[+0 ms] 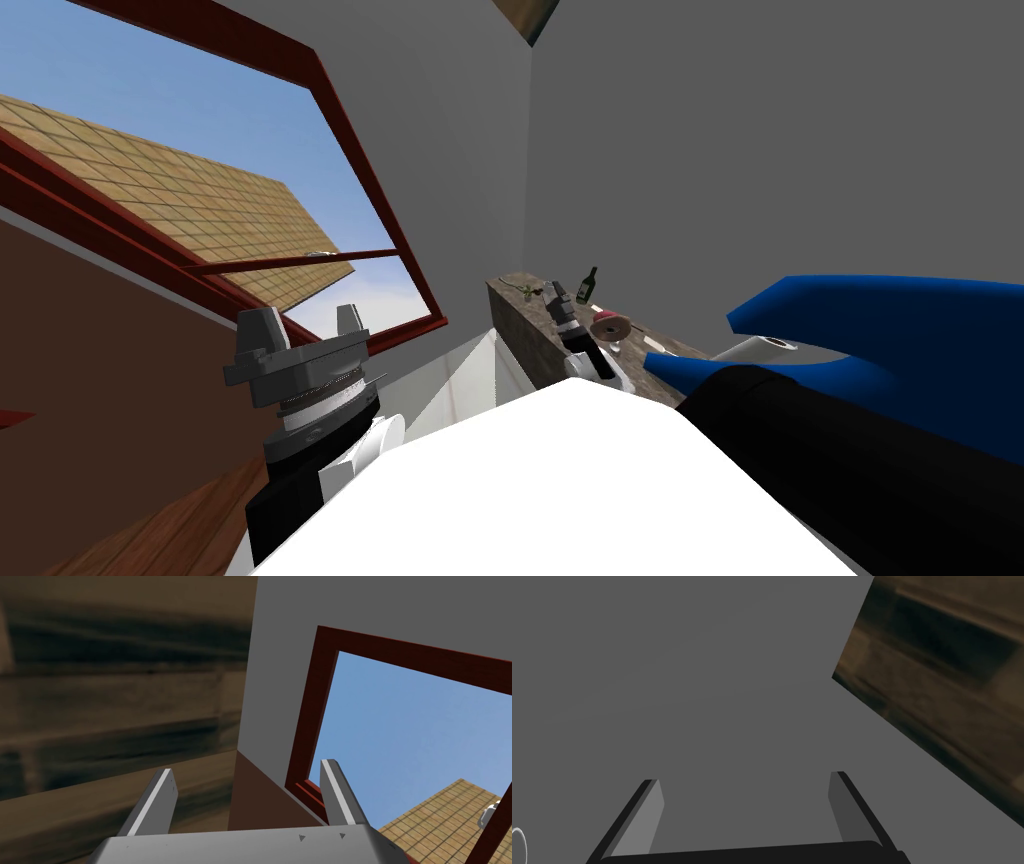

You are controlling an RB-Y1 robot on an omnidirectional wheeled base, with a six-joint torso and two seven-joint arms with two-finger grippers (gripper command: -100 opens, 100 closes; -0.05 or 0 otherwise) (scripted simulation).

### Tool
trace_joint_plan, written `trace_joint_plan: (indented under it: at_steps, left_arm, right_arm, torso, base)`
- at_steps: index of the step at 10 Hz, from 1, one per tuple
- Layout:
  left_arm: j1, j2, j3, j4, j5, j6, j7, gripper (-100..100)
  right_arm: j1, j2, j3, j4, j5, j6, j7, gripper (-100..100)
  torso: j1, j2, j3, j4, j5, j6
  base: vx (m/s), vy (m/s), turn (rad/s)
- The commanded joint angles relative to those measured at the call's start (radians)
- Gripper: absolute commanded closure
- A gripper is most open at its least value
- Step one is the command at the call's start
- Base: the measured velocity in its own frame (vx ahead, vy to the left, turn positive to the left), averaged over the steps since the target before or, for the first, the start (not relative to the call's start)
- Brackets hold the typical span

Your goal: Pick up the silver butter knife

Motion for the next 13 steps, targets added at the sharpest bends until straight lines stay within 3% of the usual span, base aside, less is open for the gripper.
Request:
trace_joint_plan:
  at_steps: [1,2,3,8,9,11,12,13]
  left_arm:
    - [0.0,0.0,0.0,0.0,0.0,0.0,0.0,0]
    - [0.0,0.0,0.0,0.0,0.0,0.0,0.0,0]
    - [0.0,0.0,0.0,0.0,0.0,0.0,0.0,0]
    - [0.0,0.0,0.0,0.0,0.0,0.0,0.0,0]
    - [0.0,0.0,0.0,0.0,0.0,0.0,0.0,0]
    - [0.0,0.0,0.0,0.0,0.0,0.0,0.0,0]
    - [0.0,0.0,0.0,0.0,0.0,0.0,0.0,0]
    - [0.0,0.0,0.0,0.0,0.0,0.0,0.0,0]
  right_arm:
    - [-0.008,-0.021,-0.007,0.006,-0.007,0.032,0.007,-100]
    - [-0.027,-0.053,-0.016,0.021,-0.017,0.071,0.021,-100]
    - [-0.027,-0.053,-0.016,0.021,-0.017,0.074,0.021,-100]
    - [-0.09,-0.151,-0.048,0.068,-0.049,0.202,0.065,-100]
    - [-0.09,-0.151,-0.048,0.068,-0.049,0.21,0.065,-100]
    - [-0.134,-0.217,-0.068,0.103,-0.071,0.281,0.098,-100]
    - [-0.134,-0.217,-0.068,0.103,-0.071,0.306,0.098,-100]
    - [-0.155,-0.25,-0.078,0.122,-0.082,0.341,0.115,-100]
  torso:
    - [0.0,0.0,0.0,0.0,0.0,0.0]
    - [0.0,0.0,0.0,0.0,0.0,0.0]
    - [0.0,0.0,0.0,0.0,0.0,0.0]
    - [-0.001,-0.001,0.0,0.0,0.0,0.0]
    - [-0.001,0.0,0.0,0.0,0.0,0.0]
    - [-0.001,0.0,0.0,0.0,0.0,0.0]
    - [0.002,0.0,0.0,0.0,0.0,0.0]
    - [0.002,0.0,0.0,0.0,0.001,0.0]
  base:
    - [-0.024,0.068,-0.018]
    - [-0.03,0.072,-0.023]
    - [-0.021,0.059,-0.015]
    - [-0.02,0.062,-0.019]
    - [-0.026,0.056,-0.016]
    - [-0.03,0.092,-0.035]
    - [-0.024,0.097,-0.024]
    - [-0.004,0.076,-0.03]
